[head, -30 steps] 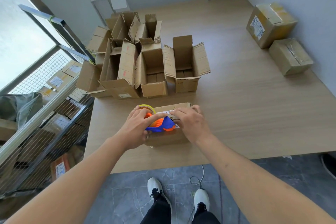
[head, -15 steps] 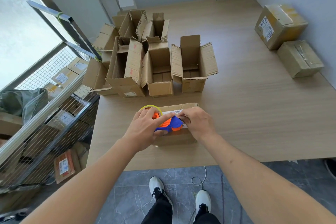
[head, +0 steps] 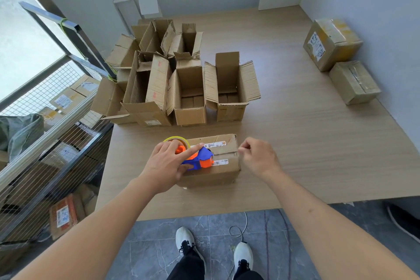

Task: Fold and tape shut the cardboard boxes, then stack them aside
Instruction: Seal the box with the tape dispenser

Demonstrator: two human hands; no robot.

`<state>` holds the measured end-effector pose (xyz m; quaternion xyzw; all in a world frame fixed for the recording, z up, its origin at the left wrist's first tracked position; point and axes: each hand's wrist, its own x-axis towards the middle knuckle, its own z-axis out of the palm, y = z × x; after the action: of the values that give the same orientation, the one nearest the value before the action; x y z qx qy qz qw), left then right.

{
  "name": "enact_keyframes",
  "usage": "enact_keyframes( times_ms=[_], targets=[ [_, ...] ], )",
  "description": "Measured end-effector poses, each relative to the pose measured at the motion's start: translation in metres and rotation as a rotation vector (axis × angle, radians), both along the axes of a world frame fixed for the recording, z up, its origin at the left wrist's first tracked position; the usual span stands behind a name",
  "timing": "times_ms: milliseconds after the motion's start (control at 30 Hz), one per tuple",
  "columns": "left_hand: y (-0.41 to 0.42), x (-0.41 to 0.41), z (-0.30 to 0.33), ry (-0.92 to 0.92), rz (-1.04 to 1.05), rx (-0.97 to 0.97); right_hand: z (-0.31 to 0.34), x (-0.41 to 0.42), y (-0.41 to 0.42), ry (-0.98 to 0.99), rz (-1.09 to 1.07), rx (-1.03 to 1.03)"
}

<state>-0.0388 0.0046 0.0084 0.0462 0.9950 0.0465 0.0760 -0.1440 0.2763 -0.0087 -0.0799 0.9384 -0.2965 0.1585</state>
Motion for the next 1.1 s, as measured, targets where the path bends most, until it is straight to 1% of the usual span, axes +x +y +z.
enact_keyframes(
  times_ms=[67, 133, 233, 533, 800, 833, 900, 967, 1000, 1100],
  targets=[
    [0.000, -0.003, 0.003, -0.027, 0.017, 0.008, 0.001, -0.007, 0.020, -0.120, -0.098, -0.078],
    [0.002, -0.007, 0.005, -0.062, 0.015, -0.015, 0.003, -0.010, 0.032, -0.246, -0.111, -0.162],
    [0.005, -0.010, 0.006, -0.096, 0.014, -0.026, 0.002, -0.015, 0.037, -0.294, -0.089, -0.205],
    [0.011, -0.009, 0.013, -0.112, 0.018, -0.019, -0.023, -0.028, 0.024, -0.281, -0.101, -0.117],
    [0.006, -0.011, -0.005, -0.052, -0.006, -0.008, -0.067, -0.009, 0.002, -0.265, -0.140, -0.138],
    [0.007, -0.011, -0.006, -0.042, -0.005, -0.006, -0.070, -0.006, 0.004, -0.275, -0.162, -0.121],
    [0.007, -0.010, -0.007, -0.026, -0.007, -0.004, -0.069, -0.002, 0.007, -0.264, -0.291, -0.106],
    [0.007, -0.010, -0.006, -0.028, -0.011, -0.015, -0.063, 0.000, -0.002, -0.192, -0.443, -0.177],
    [0.007, -0.010, -0.006, -0.031, -0.011, -0.023, -0.057, 0.002, -0.012, -0.147, -0.447, -0.233],
    [0.009, -0.010, -0.006, -0.035, -0.024, -0.044, -0.050, 0.016, -0.048, -0.036, -0.258, -0.351]
  ],
)
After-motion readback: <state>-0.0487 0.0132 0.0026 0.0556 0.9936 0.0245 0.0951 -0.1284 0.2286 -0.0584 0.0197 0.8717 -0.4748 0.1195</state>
